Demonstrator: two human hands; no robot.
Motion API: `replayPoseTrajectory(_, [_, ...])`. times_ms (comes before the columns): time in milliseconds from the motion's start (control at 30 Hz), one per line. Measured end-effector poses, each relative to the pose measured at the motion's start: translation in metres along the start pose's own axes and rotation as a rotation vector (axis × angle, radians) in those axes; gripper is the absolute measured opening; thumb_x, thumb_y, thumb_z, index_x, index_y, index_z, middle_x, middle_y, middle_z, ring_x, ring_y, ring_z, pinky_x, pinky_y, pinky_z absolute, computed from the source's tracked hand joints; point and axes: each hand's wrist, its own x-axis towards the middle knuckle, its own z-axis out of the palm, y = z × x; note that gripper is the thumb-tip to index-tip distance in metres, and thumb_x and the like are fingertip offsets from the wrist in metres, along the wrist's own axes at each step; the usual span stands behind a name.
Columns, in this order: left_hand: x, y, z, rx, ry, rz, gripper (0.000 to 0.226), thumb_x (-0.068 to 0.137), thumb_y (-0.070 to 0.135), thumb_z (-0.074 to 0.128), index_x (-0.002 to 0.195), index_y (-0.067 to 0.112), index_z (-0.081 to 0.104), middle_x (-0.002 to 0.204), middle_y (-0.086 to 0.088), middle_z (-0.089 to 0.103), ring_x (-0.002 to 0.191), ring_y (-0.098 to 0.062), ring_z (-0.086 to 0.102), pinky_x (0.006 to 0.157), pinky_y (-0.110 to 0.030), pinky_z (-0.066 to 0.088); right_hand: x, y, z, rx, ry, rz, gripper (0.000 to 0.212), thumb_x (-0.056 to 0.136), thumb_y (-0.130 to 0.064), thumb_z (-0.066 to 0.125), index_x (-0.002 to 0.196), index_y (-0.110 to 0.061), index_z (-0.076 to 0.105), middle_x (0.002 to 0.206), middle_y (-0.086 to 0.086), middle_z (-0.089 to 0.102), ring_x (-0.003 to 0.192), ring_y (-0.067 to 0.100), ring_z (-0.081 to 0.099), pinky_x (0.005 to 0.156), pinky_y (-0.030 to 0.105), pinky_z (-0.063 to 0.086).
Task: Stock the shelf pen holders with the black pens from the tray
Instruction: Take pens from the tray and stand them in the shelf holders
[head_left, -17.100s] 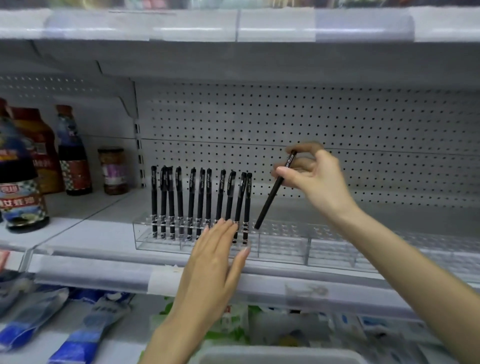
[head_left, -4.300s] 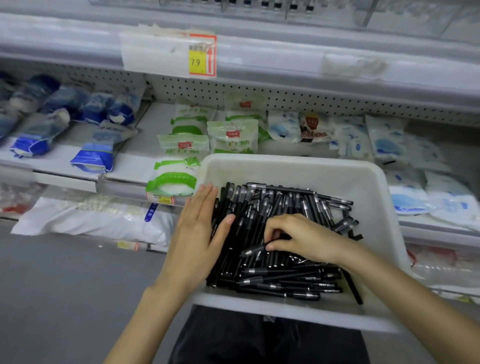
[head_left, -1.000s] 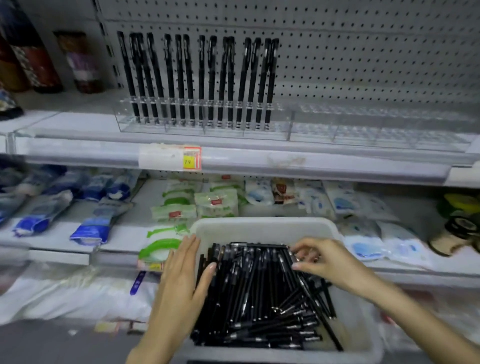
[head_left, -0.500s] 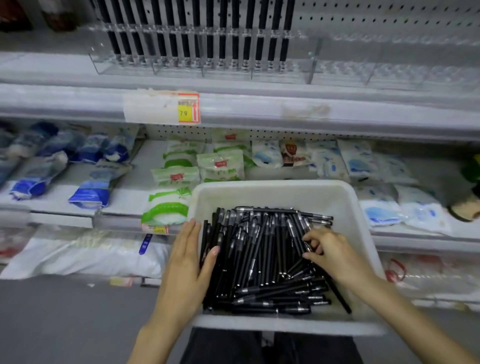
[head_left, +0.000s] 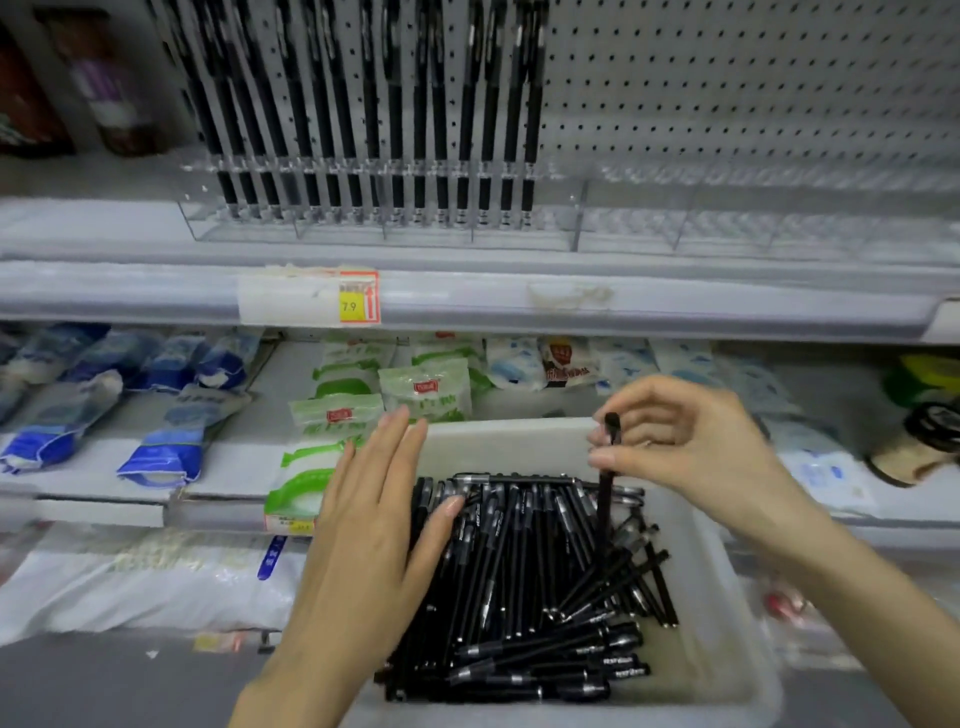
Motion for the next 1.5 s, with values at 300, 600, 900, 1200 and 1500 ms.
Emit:
replayPoseTrajectory(300, [0.148, 0.053, -0.062, 0.13, 0.18, 0.204, 0.067, 0.096, 0.053, 0.027, 0.149, 0.011, 0.028, 0.155, -0.005, 0.029, 0.141, -0.015, 0.02, 0.117, -0.031, 0.011, 0.098, -0.154, -0.055, 0.15, 0.221, -0.542, 0.026, 0.078, -0.011, 0.072, 0.093, -0.011, 0.049, 0.079, 0.004, 0.067, 0.078, 0.022, 0.072, 0.063, 0.026, 0.057])
replayPoseTrajectory(600, [0.183, 0.045, -0.046, 0.309, 0.049, 0.215, 0.075, 0.094, 0.06, 0.015, 0.148, 0.012, 0.032, 0.15, -0.004, 0.038, 0.141, -0.017, 0.028, 0.118, -0.036, 0.008, 0.18, -0.16, -0.066, -0.12, 0.313, -0.497, 0.031, 0.076, -0.015, 0.079, 0.085, -0.017, 0.049, 0.08, 0.019, 0.066, 0.077, 0.026, 0.071, 0.065, 0.035, 0.06])
replayPoseTrajectory(900, [0.187, 0.044, -0.048, 0.308, 0.048, 0.235, 0.073, 0.093, 0.06, 0.019, 0.144, 0.012, 0.039, 0.144, -0.001, 0.045, 0.135, -0.014, 0.036, 0.117, -0.034, 0.009, 0.199, -0.145, -0.06, -0.171, 0.221, -0.448, 0.034, 0.073, -0.011, 0.079, 0.09, -0.009, 0.049, 0.083, 0.027, 0.066, 0.077, 0.03, 0.071, 0.069, 0.041, 0.06])
replayPoseTrajectory(1200, [0.19, 0.043, -0.047, 0.322, 0.047, 0.232, 0.072, 0.094, 0.061, 0.022, 0.142, 0.011, 0.041, 0.141, -0.002, 0.047, 0.133, -0.017, 0.038, 0.116, -0.036, 0.012, 0.202, -0.134, -0.056, -0.265, 0.15, -0.428, 0.045, 0.066, -0.027, 0.08, 0.096, -0.008, 0.053, 0.076, 0.021, 0.069, 0.074, 0.029, 0.071, 0.073, 0.039, 0.06])
replayPoseTrajectory(1500, [0.191, 0.046, -0.048, 0.375, 0.06, 0.234, 0.071, 0.093, 0.061, 0.023, 0.138, 0.01, 0.045, 0.136, -0.004, 0.051, 0.128, -0.02, 0.044, 0.112, -0.041, 0.025, 0.203, -0.131, -0.052, -0.456, 0.063, -0.378, 0.037, 0.071, -0.026, 0.083, 0.095, -0.013, 0.058, 0.066, 0.003, 0.069, 0.059, 0.006, 0.065, 0.07, 0.027, 0.056])
